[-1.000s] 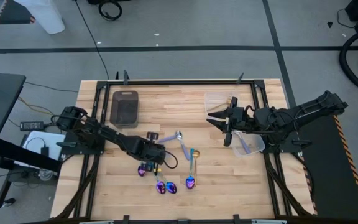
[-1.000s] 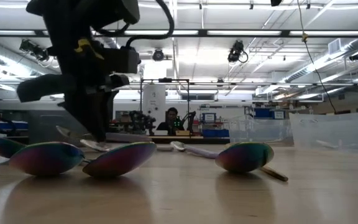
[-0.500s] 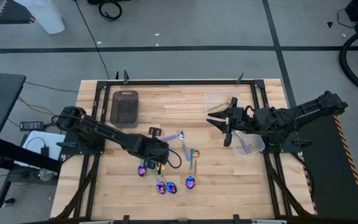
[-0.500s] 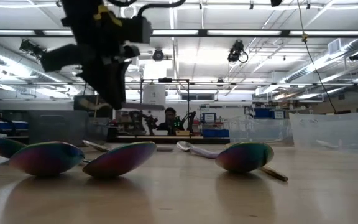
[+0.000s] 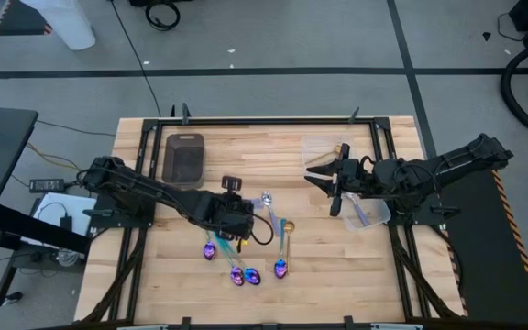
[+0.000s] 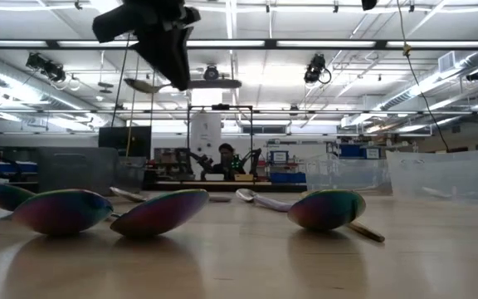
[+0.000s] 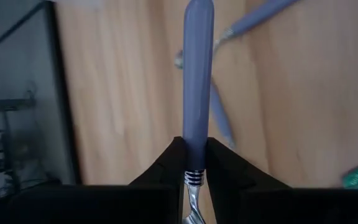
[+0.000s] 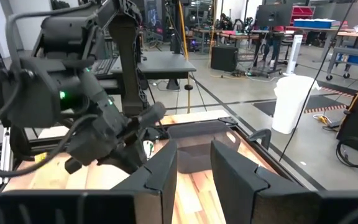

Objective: Sort silverware by color (type)
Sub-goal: Put the purple spoon into the bottom transparent bin

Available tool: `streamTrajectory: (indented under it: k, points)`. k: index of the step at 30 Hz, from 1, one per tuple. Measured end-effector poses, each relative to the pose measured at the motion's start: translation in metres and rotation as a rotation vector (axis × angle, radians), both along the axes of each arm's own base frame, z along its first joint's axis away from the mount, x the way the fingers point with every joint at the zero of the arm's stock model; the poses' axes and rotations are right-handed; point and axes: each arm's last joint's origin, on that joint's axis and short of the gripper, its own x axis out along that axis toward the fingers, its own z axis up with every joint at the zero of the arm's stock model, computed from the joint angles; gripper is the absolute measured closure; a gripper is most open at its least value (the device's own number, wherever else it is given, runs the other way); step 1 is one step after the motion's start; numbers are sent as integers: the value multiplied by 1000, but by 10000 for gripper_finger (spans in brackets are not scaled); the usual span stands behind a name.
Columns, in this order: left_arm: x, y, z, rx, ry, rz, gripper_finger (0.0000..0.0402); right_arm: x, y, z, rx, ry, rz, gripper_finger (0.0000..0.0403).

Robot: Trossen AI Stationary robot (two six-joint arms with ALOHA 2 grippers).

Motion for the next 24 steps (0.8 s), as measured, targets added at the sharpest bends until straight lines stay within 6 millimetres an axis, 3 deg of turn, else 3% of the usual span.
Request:
streamTrajectory:
  k: [17,24]
  points:
    - [6,5,26,464,-138,66,349,0,0,-3,-10,32,-1,296]
    - [19,5,33,503,-206,44,349,11,2,-13,-93,91,-44,296]
